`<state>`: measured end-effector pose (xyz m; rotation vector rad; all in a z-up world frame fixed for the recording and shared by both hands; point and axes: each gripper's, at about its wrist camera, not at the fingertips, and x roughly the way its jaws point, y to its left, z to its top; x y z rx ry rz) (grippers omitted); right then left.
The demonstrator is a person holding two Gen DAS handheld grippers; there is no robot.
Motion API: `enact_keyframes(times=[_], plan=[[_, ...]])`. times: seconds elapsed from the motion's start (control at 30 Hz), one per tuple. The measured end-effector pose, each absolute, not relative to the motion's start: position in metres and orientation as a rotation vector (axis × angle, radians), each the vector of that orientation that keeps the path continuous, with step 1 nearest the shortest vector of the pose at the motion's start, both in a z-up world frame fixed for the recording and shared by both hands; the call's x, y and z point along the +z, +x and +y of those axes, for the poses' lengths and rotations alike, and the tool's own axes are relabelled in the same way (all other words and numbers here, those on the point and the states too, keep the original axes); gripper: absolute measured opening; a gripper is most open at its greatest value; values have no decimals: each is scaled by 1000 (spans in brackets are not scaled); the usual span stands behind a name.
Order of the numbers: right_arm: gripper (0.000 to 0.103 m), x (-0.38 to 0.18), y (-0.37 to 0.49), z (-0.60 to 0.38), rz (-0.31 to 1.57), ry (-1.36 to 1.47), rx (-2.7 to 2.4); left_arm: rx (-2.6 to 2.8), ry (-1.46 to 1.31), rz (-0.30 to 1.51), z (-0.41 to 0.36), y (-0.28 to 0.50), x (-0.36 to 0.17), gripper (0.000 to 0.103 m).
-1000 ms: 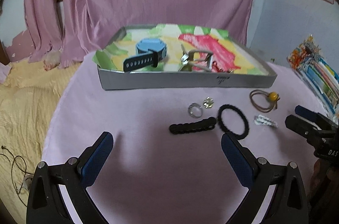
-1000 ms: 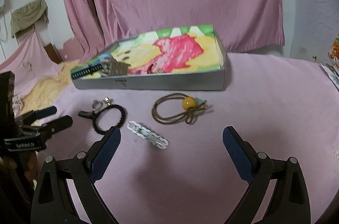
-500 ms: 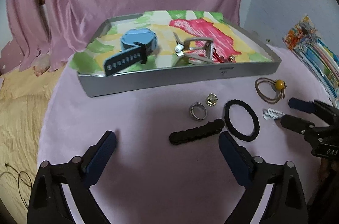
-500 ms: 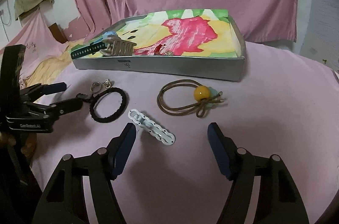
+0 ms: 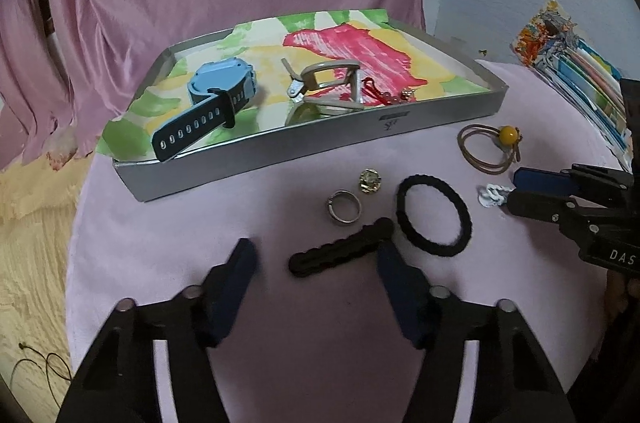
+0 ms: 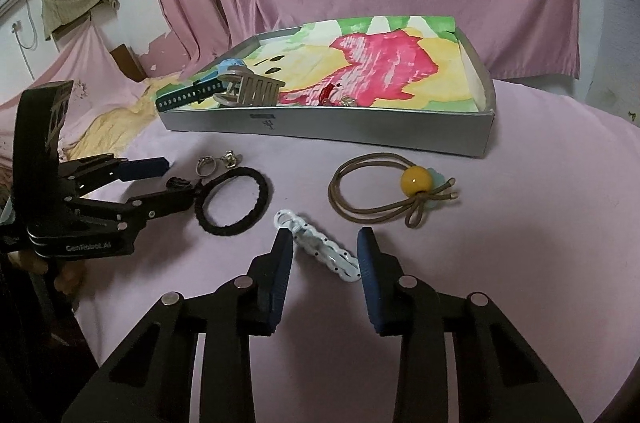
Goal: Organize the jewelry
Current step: 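Grasp the black beaded stick with the left gripper while the right gripper grasps the white chain hair clip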
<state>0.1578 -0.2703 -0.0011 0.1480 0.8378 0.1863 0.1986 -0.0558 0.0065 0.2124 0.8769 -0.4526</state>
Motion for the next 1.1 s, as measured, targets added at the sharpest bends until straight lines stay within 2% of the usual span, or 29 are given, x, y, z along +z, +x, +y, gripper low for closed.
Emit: enact_keyframes(times=[0.13, 0.2, 0.3, 0.47, 0.57, 1.1], plan=[[25, -1, 154, -267, 832, 128, 175, -471, 216, 871, -57, 193, 8, 39], [23, -1, 152, -267, 833, 134, 177, -477, 216, 874, -58, 191, 8, 27], [22, -1, 150, -268, 834, 140, 177, -490, 212, 881, -59, 187, 9, 19], [21, 0, 146, -265, 838, 134, 183, -498, 197, 894, -58, 179, 11, 18], [21, 0, 144, -262, 841, 127, 191, -527, 165, 913, -58, 178, 11, 13], [21, 1, 164, -248, 854, 52, 219, -526, 161, 917, -85, 189, 10, 13]])
